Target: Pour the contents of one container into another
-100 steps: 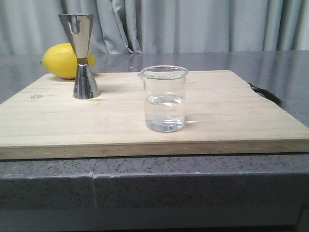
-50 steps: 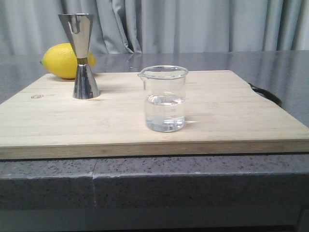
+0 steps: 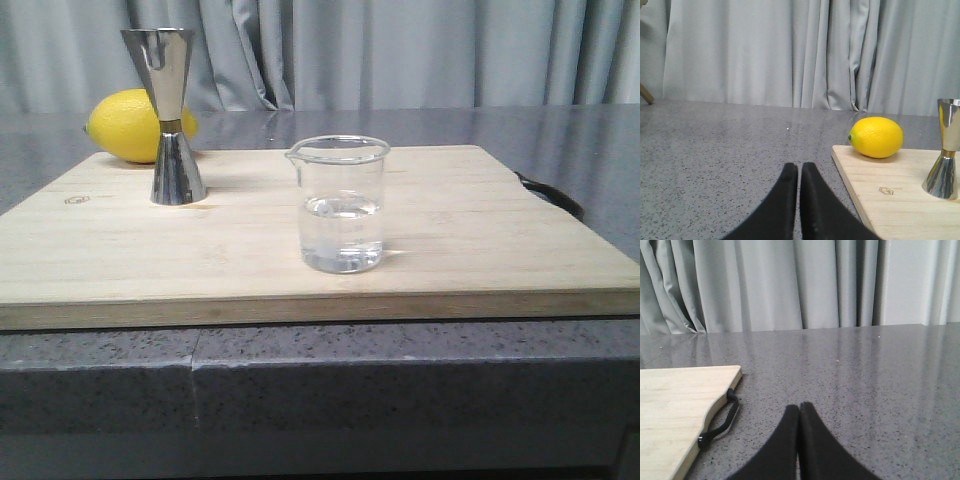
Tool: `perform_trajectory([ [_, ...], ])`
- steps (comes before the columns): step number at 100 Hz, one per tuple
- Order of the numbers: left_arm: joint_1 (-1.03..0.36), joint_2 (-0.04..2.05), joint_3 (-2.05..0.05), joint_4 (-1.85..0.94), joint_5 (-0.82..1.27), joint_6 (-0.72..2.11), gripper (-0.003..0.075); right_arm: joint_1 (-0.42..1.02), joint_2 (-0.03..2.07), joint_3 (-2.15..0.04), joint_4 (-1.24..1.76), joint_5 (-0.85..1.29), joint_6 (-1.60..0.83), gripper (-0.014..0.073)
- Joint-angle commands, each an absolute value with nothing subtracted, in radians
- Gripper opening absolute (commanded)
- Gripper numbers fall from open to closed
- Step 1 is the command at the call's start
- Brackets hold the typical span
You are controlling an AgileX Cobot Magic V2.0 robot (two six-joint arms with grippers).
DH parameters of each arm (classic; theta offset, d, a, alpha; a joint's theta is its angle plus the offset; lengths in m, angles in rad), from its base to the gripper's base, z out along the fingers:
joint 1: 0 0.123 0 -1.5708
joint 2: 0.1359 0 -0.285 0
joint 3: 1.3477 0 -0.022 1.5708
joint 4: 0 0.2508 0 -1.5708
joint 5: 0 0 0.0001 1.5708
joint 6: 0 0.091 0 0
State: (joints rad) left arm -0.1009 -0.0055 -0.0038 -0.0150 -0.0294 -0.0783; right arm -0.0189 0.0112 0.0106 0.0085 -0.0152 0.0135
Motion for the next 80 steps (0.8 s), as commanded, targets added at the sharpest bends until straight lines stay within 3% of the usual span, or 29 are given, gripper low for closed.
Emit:
perform_trajectory([
  [1,-0.11,-0.032,0.01,-0.015,-0.106,-0.086,-0.002,-0.026,0.027,0.035,0.0,-0.105,0.012,-0.0069],
  [45,-0.11,-0.032,0.01,-0.033,-0.106,-0.086,-0.002,-0.026,0.027,0.033,0.13,-0.152,0.012,-0.0069],
  [63,-0.11,-0.032,0.01,-0.283,-0.106,-0.086,-0.0019,-0.026,0.028,-0.033,0.37,-0.094,0.012,-0.0069],
  [80,-0.11,-0.032,0.005,-0.606,-0.127,-0.086,-0.002,-0.026,0.046,-0.187,0.42,0.113,0.012,-0.0069],
])
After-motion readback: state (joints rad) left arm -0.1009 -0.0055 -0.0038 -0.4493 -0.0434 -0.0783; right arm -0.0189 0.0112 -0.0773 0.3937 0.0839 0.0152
